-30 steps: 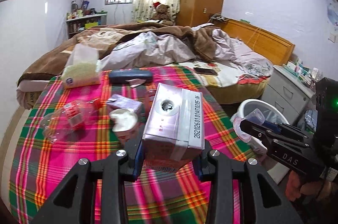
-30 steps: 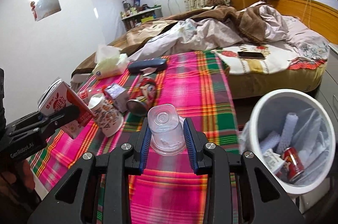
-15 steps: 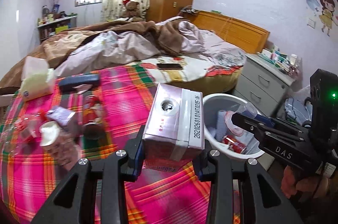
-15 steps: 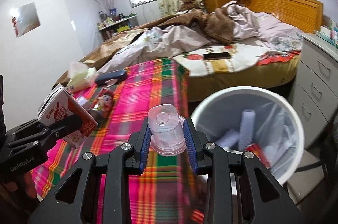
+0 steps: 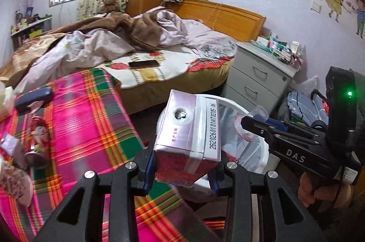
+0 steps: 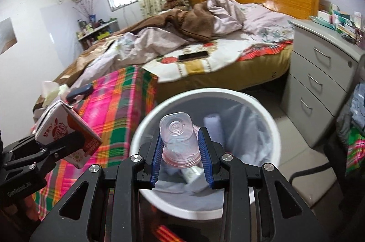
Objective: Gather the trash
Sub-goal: 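Carry the milk carton and plastic cup over the bin and open both tools, then move both open tools back to the remaining trash on the cloth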
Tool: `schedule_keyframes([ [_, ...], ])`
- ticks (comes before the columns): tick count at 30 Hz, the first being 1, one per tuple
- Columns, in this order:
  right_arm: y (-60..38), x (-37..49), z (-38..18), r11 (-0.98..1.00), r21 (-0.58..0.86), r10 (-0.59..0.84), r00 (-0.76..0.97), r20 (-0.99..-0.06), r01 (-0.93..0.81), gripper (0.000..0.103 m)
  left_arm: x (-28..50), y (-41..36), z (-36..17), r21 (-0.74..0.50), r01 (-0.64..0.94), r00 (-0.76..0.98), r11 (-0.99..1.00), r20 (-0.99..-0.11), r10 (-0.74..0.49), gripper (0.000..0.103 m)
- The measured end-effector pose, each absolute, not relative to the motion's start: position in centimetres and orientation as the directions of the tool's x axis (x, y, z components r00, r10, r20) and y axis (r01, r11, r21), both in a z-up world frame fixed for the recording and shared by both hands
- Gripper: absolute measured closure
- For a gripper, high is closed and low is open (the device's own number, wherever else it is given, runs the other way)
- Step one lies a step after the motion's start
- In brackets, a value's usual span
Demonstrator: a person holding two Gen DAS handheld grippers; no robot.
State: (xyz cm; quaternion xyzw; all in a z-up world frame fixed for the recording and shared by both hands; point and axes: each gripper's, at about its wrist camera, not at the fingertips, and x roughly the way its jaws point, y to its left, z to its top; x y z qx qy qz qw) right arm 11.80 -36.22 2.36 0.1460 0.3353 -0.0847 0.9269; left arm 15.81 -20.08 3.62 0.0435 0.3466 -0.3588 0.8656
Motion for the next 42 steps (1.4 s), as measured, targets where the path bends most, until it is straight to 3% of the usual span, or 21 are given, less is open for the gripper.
schedule_keyframes([
  [14, -39.5, 12.3, 0.0, 0.93, 0.164, -0.121, 0.696, -0.708, 0.329, 0.071, 16.3, -24.8, 1.5, -0.178, 0.685, 0.439, 0.707, -0.674, -0.595, 0.063],
  [15, -39.6, 12.3, 0.0, 0.928, 0.163, -0.126, 0.696, -0.707, 0.334, 0.071, 16.4, -24.9, 1.5, -0.178, 0.683, 0.44, 0.709, -0.674, -0.593, 0.061],
  [18, -39.9, 12.3, -0.2, 0.926, 0.164, -0.127, 0.692, -0.711, 0.34, 0.07, 16.5, -24.9, 1.4, -0.175, 0.678, 0.447, 0.714, -0.673, -0.589, 0.038],
  [19, -40.0, 12.3, -0.3, 0.927, 0.162, -0.127, 0.688, -0.714, 0.339, 0.069, 16.5, -24.8, 1.3, -0.178, 0.675, 0.448, 0.716, -0.672, -0.589, 0.037],
  [20, -40.0, 12.4, -0.3, 0.927, 0.158, -0.13, 0.686, -0.716, 0.34, 0.067, 16.6, -24.7, 1.3, -0.179, 0.675, 0.448, 0.716, -0.672, -0.59, 0.037],
  [22, -39.9, 12.2, -0.2, 0.926, 0.153, -0.14, 0.69, -0.71, 0.344, 0.049, 16.5, -24.7, 1.4, -0.173, 0.671, 0.455, 0.721, -0.671, -0.586, 0.037],
  [24, -39.9, 12.2, -0.1, 0.927, 0.165, -0.129, 0.697, -0.706, 0.338, 0.043, 16.4, -24.4, 1.5, -0.176, 0.669, 0.458, 0.722, -0.668, -0.587, 0.036],
  [42, -36.8, 11.8, 1.7, 0.941, 0.173, -0.11, 0.745, -0.658, 0.291, 0.043, 15.8, -19.1, 2.9, -0.168, 0.598, 0.548, 0.784, -0.629, -0.552, 0.036],
])
